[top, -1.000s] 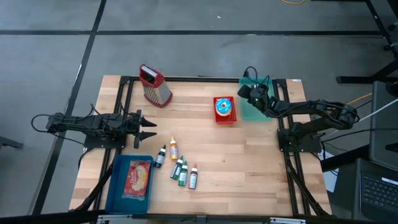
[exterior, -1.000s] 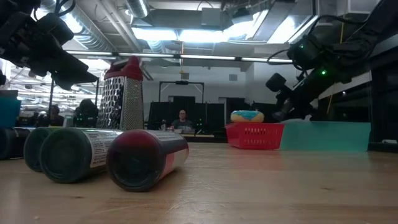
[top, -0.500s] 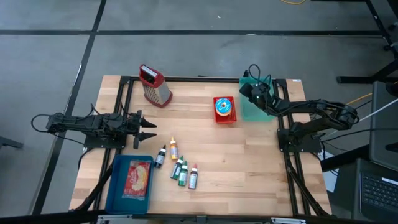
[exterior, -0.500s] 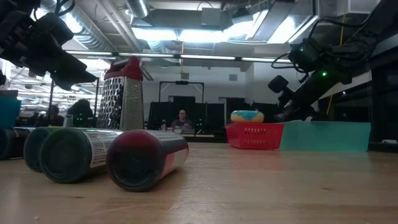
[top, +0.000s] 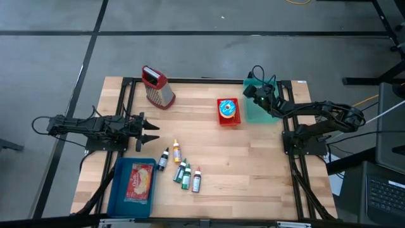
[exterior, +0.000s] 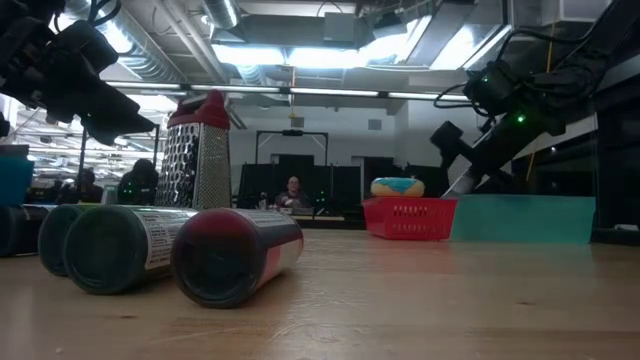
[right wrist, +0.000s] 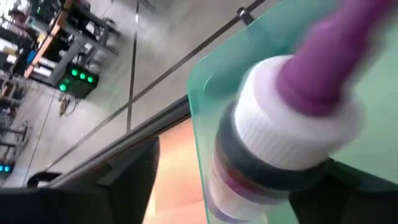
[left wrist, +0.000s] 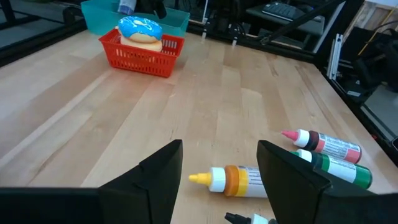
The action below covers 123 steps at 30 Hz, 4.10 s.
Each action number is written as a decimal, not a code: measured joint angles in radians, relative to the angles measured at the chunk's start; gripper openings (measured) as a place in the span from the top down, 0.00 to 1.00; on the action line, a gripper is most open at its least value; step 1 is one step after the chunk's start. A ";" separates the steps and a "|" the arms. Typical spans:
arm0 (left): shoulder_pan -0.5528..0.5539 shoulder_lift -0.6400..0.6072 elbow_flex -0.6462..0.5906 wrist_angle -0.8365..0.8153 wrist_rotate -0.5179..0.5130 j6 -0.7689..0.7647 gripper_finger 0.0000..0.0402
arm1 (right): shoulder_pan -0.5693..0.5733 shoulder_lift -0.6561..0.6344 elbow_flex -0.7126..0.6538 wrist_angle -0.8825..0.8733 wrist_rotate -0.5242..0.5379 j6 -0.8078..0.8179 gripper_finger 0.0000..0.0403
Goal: Pick & Place Food Item
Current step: Put the violet food coloring bottle into the green bin, then put the yellow food coloring bottle into the green bin
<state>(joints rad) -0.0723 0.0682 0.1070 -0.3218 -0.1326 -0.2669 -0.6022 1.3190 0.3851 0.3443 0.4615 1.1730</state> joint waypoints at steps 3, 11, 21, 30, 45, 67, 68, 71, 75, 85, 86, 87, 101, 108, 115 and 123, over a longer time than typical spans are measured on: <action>0.000 0.000 0.000 0.000 0.000 0.000 0.50 | 0.000 0.000 0.000 0.001 0.016 0.022 0.18; 0.000 0.000 0.000 -0.001 0.000 0.000 0.50 | 0.000 0.000 0.000 0.008 0.043 0.047 0.15; 0.000 0.000 0.000 -0.001 0.000 0.000 0.50 | -0.034 0.000 0.000 0.008 0.055 0.037 0.15; 0.000 0.000 0.000 -0.001 0.000 0.016 0.50 | -0.034 -0.016 0.000 0.080 0.100 -0.104 0.15; 0.000 0.000 0.000 0.013 -0.008 0.077 0.50 | 0.084 -0.124 0.094 0.527 -0.437 -0.607 0.15; -0.059 0.353 -0.001 0.127 -0.030 -0.251 0.49 | 0.634 0.221 0.446 0.398 -0.416 -1.035 0.15; -0.064 0.377 -0.001 0.154 -0.038 -0.290 0.49 | 0.631 0.233 0.463 0.386 -0.416 -1.034 0.15; -0.074 0.439 -0.001 0.233 -0.069 -0.401 0.48 | 0.624 0.250 0.515 0.343 -0.417 -1.040 0.15; -0.088 0.505 0.001 0.279 -0.087 -0.523 0.47 | 0.621 0.250 0.557 0.264 -0.416 -1.045 0.15; -0.109 0.663 0.001 0.360 -0.151 -0.801 0.46 | 0.626 0.249 0.565 0.188 -0.428 -1.009 0.15; -0.109 0.679 0.001 0.384 -0.151 -0.820 0.46 | 0.627 0.249 0.565 0.171 -0.427 -0.998 0.15; -0.109 0.695 0.001 0.407 -0.150 -0.842 0.46 | 0.630 0.249 0.565 0.155 -0.427 -0.992 0.15; -0.109 0.979 0.001 0.655 -0.021 -1.032 0.46 | 0.718 0.249 0.565 0.118 -0.478 -0.945 0.15; -0.109 1.081 0.001 0.747 -0.006 -1.066 0.46 | 0.738 0.249 0.565 0.127 -0.477 -0.942 0.15; -0.056 1.163 0.002 0.836 -0.011 -1.034 0.46 | 0.738 0.249 0.564 0.126 -0.477 -0.902 0.15; 0.022 1.259 0.019 0.963 0.055 -0.965 0.46 | 0.738 0.249 0.564 0.126 -0.477 -0.892 0.15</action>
<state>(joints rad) -0.0506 1.3268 0.1258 0.6409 -0.0776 -1.2316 0.1356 1.5681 0.9493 0.4702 -0.0160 0.2806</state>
